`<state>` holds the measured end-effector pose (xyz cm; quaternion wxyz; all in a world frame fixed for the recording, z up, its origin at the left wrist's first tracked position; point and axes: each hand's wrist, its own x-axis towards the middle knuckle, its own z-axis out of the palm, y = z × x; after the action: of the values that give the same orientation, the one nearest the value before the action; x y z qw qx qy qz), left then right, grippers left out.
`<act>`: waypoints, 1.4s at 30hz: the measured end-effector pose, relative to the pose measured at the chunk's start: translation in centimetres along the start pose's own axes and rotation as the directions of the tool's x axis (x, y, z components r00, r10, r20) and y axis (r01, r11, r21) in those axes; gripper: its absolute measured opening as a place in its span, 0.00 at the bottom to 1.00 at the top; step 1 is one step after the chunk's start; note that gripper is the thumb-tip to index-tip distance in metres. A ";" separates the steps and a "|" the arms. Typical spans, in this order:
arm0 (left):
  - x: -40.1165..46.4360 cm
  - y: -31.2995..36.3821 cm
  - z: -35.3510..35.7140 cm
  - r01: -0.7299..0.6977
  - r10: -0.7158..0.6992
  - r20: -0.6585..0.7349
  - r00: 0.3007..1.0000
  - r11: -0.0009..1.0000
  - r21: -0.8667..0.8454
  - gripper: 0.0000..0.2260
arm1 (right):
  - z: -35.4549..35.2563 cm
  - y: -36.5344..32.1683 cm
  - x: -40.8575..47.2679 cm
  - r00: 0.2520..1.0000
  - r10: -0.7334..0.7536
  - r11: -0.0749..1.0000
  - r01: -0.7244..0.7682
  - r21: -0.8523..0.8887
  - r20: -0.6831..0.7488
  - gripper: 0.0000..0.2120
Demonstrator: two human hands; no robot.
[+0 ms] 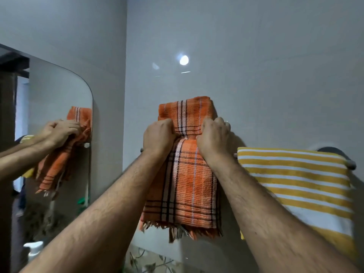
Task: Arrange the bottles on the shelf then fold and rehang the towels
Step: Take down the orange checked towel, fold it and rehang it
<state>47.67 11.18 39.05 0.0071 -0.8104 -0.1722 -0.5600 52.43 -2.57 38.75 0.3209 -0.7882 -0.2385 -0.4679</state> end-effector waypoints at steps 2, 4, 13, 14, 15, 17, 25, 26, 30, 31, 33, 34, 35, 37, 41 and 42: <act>-0.1 -0.4 0.1 0.002 -0.006 0.077 0.997 0.999 0.048 0.15 | -0.2 0.1 -0.1 0.999 -0.030 0.999 0.030 -0.011 0.024 0.03; -0.1 -0.7 0.2 0.034 -0.055 0.253 0.966 0.996 0.085 0.24 | -0.4 0.1 -0.1 0.994 -0.053 0.998 0.057 -0.038 0.100 0.06; -0.2 -1.7 0.1 0.097 -0.115 0.622 0.775 0.993 0.064 0.36 | -1.0 1.0 -0.9 0.888 -0.395 0.905 0.421 -0.068 0.237 0.25; -0.2 -1.7 0.0 0.113 -0.116 0.626 0.771 0.993 0.046 0.36 | -0.8 1.4 -1.1 0.869 -0.456 0.876 0.476 -0.074 0.195 0.23; -0.3 -1.6 -0.1 0.123 -0.115 0.627 0.770 0.992 0.032 0.34 | -0.7 1.6 -1.1 0.846 -0.499 0.851 0.520 -0.079 0.190 0.22; -0.4 -1.4 0.0 0.144 -0.122 0.626 0.770 0.989 0.016 0.31 | -1.0 1.3 -1.0 0.820 -0.495 0.854 0.520 -0.014 0.288 0.22; -0.4 -1.4 0.0 0.161 -0.156 0.623 0.766 0.986 0.049 0.29 | -1.8 -0.2 0.8 0.656 -0.102 0.995 0.079 0.066 0.748 0.36; -0.4 -1.3 0.1 0.177 -0.167 0.619 0.767 0.983 0.046 0.27 | -1.6 -0.3 1.2 0.598 -0.027 0.994 -0.066 0.083 0.801 0.37; -0.3 -1.5 0.4 0.192 -0.163 0.605 0.779 0.981 0.016 0.23 | -0.3 -0.1 2.7 0.502 0.110 0.960 -0.277 0.039 0.858 0.46; -0.3 -1.7 0.5 0.177 -0.147 0.606 0.782 0.984 0.011 0.22 | -0.1 0.1 2.9 0.483 0.112 0.957 -0.287 0.036 0.868 0.45; -0.2 -2.1 0.7 0.150 -0.112 0.609 0.786 0.989 -0.012 0.20 | 0.0 0.3 3.2 0.417 0.113 0.948 -0.318 0.028 0.902 0.44; -0.3 -2.2 0.7 0.141 -0.095 0.609 0.787 0.990 -0.027 0.20 | 0.0 0.3 3.2 0.403 0.115 0.947 -0.322 0.023 0.908 0.44; -0.3 -2.4 0.8 0.135 -0.081 0.603 0.794 0.990 -0.044 0.21 | 0.0 0.3 3.3 0.391 0.114 0.947 -0.320 0.019 0.913 0.45; -0.4 -2.7 1.0 0.156 -0.068 0.593 0.803 0.983 -0.098 0.22 | -0.1 0.2 3.3 0.373 0.117 0.940 -0.340 0.018 0.920 0.45; -2.4 -2.4 0.6 0.214 -0.149 0.304 0.941 0.958 -0.191 0.22 | -1.4 -0.1 2.2 0.421 0.068 0.951 -0.303 0.070 0.905 0.41; -3.5 -2.1 0.4 0.227 -0.208 0.112 0.972 0.954 -0.198 0.22 | -1.4 -0.1 2.0 0.466 0.061 0.956 -0.280 0.082 0.883 0.39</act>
<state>46.28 12.27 35.31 -0.1476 -0.8072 -0.2007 -0.5351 52.41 -3.34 41.02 0.2838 -0.8958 -0.3366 0.0601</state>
